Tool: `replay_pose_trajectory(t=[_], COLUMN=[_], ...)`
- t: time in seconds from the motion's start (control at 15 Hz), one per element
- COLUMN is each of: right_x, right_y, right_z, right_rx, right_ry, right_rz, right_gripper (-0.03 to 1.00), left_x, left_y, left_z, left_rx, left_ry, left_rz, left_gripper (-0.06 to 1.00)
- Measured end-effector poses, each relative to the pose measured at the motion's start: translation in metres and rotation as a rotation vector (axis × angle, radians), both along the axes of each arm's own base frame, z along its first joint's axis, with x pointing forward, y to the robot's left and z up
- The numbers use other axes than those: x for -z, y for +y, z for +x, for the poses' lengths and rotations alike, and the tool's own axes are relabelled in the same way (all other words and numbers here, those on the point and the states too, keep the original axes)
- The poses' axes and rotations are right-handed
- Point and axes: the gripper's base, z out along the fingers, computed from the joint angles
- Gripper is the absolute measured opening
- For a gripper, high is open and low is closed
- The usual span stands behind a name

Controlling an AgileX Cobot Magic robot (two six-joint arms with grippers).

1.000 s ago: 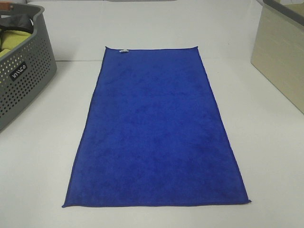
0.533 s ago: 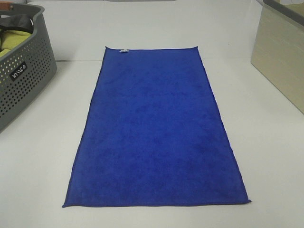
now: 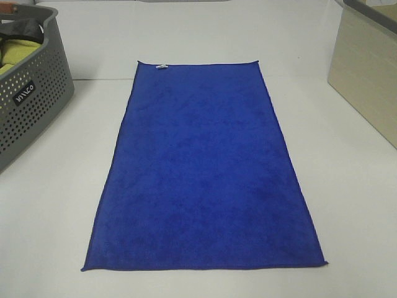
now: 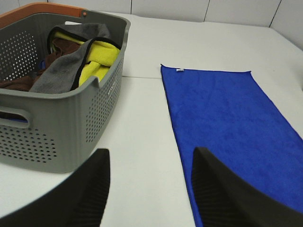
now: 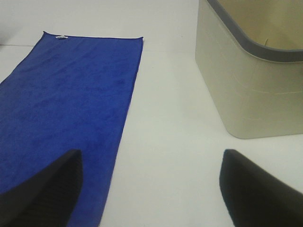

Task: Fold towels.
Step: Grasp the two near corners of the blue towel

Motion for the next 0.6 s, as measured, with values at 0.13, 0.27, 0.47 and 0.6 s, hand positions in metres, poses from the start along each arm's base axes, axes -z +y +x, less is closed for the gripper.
replay_pose_trajectory(t=[0.13,0.27,0.47,0.6], right_x=[-0.008,-0.007,0.011,0.03], right_y=[-0.001,0.0,0.005,0.01], right_z=[0.02,0.047,0.086,0.112], right_rx=[-0.015,-0.029,-0.013,-0.002], right_ry=[-0.039,0.0,0.206,0.368], right_rz=[-0.007,0.006,0.107,0.202], right_gripper=[0.72,0.69,0.68,0.68], left_x=[0.0,0.008,0.033,0.054], left_y=[-0.002,-0.006,-0.013,-0.017], left_z=[0.025,0.055,0.1,0.126], left_rx=[0.008,0.032,0.108,0.162], left_ry=[0.062,0.209,0.436,0.563], left_rz=[-0.094,-0.191,-0.229,-0.26], left_gripper=[0.51,0.51,0.51,0.51])
